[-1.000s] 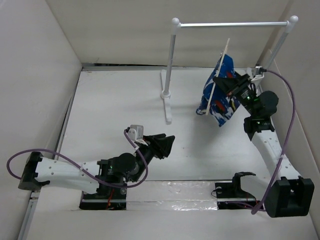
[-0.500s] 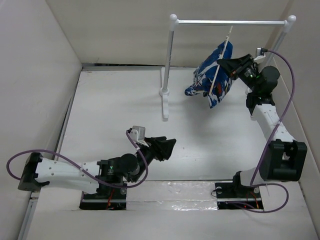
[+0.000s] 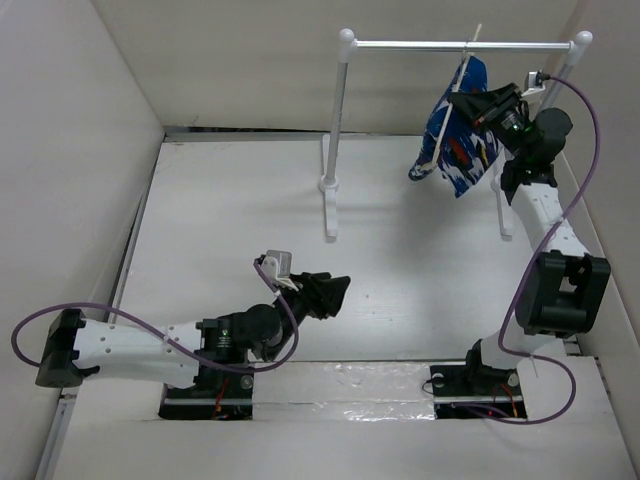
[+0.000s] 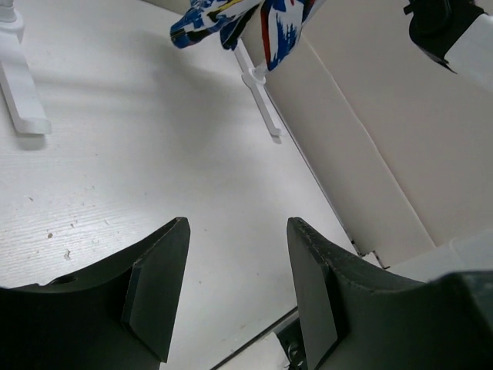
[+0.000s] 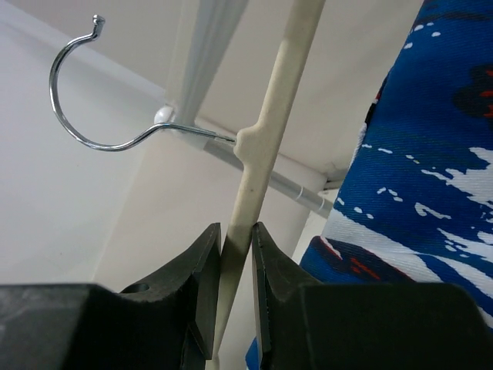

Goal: Place the trousers on the hanger
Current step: Place the hanger at the clothesline.

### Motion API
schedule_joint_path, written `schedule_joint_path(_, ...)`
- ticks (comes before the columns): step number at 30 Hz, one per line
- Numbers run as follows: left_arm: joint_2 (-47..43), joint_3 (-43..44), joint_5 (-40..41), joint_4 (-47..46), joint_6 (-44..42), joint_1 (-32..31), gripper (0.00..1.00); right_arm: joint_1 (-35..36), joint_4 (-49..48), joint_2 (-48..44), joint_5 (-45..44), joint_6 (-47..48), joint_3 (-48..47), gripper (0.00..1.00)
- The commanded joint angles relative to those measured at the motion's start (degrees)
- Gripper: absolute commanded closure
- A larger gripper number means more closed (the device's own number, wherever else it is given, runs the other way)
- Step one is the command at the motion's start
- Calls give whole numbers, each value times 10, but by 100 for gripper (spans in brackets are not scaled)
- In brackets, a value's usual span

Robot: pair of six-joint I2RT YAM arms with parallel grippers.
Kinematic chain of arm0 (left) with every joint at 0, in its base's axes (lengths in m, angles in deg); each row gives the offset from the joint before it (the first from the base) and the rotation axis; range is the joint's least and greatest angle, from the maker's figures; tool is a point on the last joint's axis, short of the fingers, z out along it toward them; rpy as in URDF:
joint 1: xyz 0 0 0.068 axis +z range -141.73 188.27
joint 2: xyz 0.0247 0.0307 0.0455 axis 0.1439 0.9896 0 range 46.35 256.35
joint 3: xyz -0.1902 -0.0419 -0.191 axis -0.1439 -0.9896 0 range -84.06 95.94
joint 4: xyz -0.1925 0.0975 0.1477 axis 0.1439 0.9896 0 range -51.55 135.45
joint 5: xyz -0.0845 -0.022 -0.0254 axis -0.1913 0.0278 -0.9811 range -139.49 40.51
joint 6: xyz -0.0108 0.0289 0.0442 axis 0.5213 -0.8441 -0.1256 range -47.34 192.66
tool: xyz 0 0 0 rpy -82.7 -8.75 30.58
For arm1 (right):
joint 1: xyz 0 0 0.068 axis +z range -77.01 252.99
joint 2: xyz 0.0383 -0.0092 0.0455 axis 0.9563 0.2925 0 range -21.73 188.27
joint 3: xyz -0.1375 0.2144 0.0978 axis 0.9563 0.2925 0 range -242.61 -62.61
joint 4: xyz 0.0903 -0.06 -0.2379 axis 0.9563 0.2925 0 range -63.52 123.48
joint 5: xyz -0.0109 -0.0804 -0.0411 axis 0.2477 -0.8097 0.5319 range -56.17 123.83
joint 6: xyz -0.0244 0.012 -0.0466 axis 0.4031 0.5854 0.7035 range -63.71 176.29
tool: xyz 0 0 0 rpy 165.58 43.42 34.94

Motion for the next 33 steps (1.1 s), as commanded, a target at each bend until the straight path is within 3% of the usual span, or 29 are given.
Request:
schedule_joint_path(1, 0, -4, -10, -12, 12, 4, 49, -15, -102, 3, -5, -3, -72, 100)
schedule_joint_path(9, 5, -2, -12, 5, 30, 10, 49, -27, -82, 75, 0, -6, -148, 100)
schedule_joint_path(19, 14, 13, -13, 41, 41, 10, 49, -38, -120, 92, 2, 18, -65, 97)
schedule_joint_path(22, 17, 10, -17, 39, 49, 10, 49, -44, -140, 67, -5, 30, -16, 86)
schedule_joint_path(23, 19, 9, -18, 38, 51, 10, 49, -44, -141, 63, 0, 33, -6, 75)
schedule_joint_path(25, 26, 16, -19, 49, 52, 10, 49, -50, -161, 48, 2, 31, 9, 61)
schedule_joint_path(26, 29, 27, -18, 56, 54, 10, 49, -55, -170, 42, 2, 30, 20, 46)
schedule_joint_path(29, 37, 32, -23, 62, 56, 10, 49, -55, -176, 5, 0, 42, 58, 25)
schedule_joint_path(31, 43, 35, -25, 51, 42, 10, 47, -62, -159, -31, -1, 64, 83, 27)
schedule_joint_path(32, 48, 44, -25, 51, 37, 10, 46, -62, -151, -45, -8, 73, 94, 1)
schedule_joint_path(33, 61, 50, -30, 57, 31, 10, 45, -62, -140, -56, -12, 94, 103, 0)
